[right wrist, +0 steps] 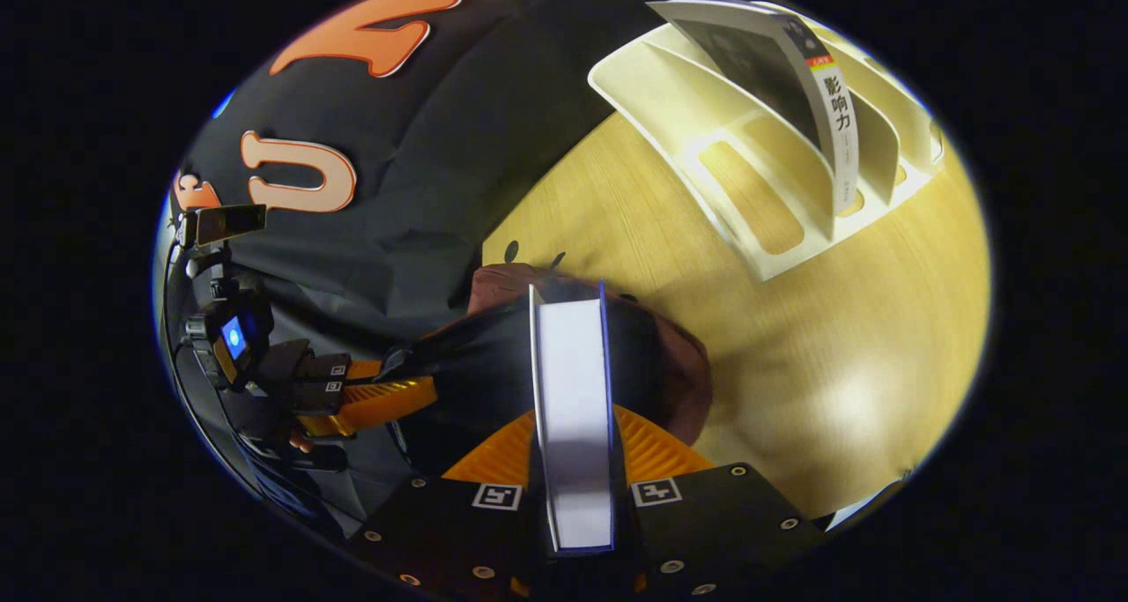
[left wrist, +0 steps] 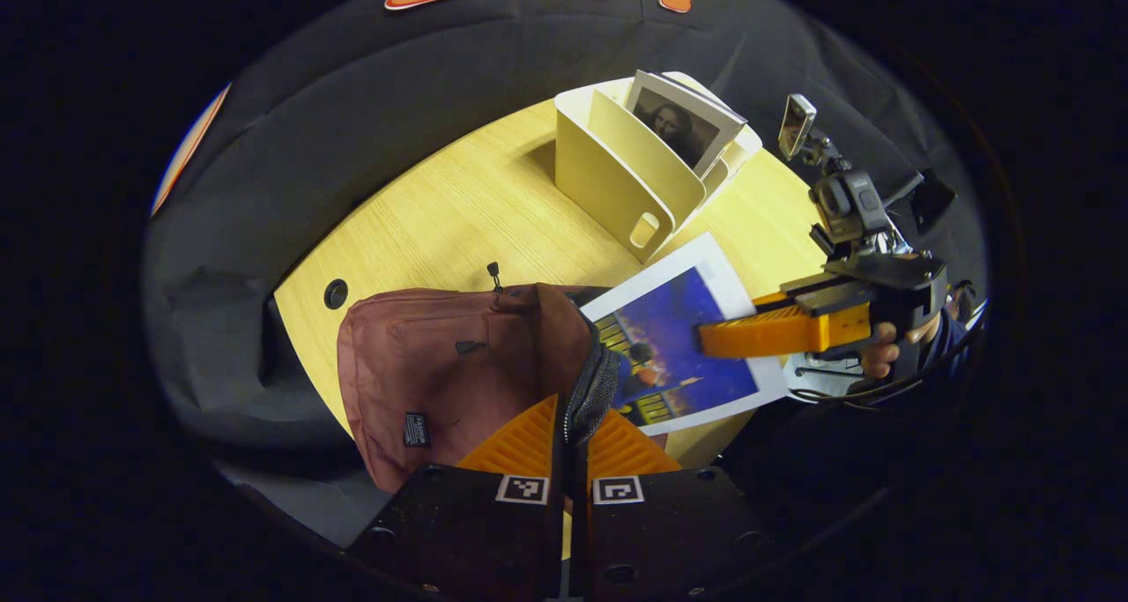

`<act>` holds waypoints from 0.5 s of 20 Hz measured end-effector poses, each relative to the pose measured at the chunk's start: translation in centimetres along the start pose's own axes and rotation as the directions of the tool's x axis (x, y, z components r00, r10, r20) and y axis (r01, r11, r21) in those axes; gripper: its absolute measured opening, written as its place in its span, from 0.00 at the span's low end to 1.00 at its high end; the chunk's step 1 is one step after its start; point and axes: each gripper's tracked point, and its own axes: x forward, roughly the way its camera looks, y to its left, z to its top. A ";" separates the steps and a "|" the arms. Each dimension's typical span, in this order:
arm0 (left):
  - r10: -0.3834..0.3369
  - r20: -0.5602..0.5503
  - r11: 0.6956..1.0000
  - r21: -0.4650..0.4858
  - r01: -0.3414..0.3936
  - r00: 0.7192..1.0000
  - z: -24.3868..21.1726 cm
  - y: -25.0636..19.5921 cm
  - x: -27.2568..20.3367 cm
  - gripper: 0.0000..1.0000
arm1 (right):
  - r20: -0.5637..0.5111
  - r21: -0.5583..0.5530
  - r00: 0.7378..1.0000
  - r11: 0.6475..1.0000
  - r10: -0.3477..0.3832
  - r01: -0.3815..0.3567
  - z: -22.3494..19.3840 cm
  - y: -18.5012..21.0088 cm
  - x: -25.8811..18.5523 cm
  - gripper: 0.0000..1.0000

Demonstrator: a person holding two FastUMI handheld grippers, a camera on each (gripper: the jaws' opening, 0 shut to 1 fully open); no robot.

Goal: Open the schoolbag, grab two books from the bookshelf and put them into the schoolbag.

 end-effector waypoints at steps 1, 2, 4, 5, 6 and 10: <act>-0.002 0.000 1.000 0.001 0.002 1.000 0.2 -0.2 0.0 0.05 | 0.013 0.016 1.000 1.000 0.009 -0.010 0.1 0.0 0.9 0.30; -0.003 0.003 1.000 0.007 0.003 1.000 0.3 -0.4 -0.2 0.04 | 0.020 0.039 0.999 0.999 0.026 -0.027 0.0 0.0 1.6 0.30; -0.001 -0.001 1.000 0.025 0.001 1.000 0.4 -1.0 -0.5 0.04 | 0.034 0.081 0.998 0.995 0.058 -0.061 -0.4 0.2 2.8 0.30; 0.006 -0.004 0.999 0.041 -0.006 1.000 0.4 -1.1 -0.6 0.04 | 0.034 0.085 0.997 0.993 0.074 -0.076 -0.8 0.3 3.3 0.30; 0.005 -0.009 0.999 0.049 -0.004 1.000 0.4 -1.3 -0.6 0.05 | 0.032 0.086 0.996 0.992 0.087 -0.090 -1.1 0.3 3.8 0.30; 0.005 -0.023 0.998 0.060 -0.003 1.000 0.5 -1.7 -0.7 0.04 | 0.063 0.120 0.990 0.984 0.126 -0.132 -1.6 0.6 6.6 0.31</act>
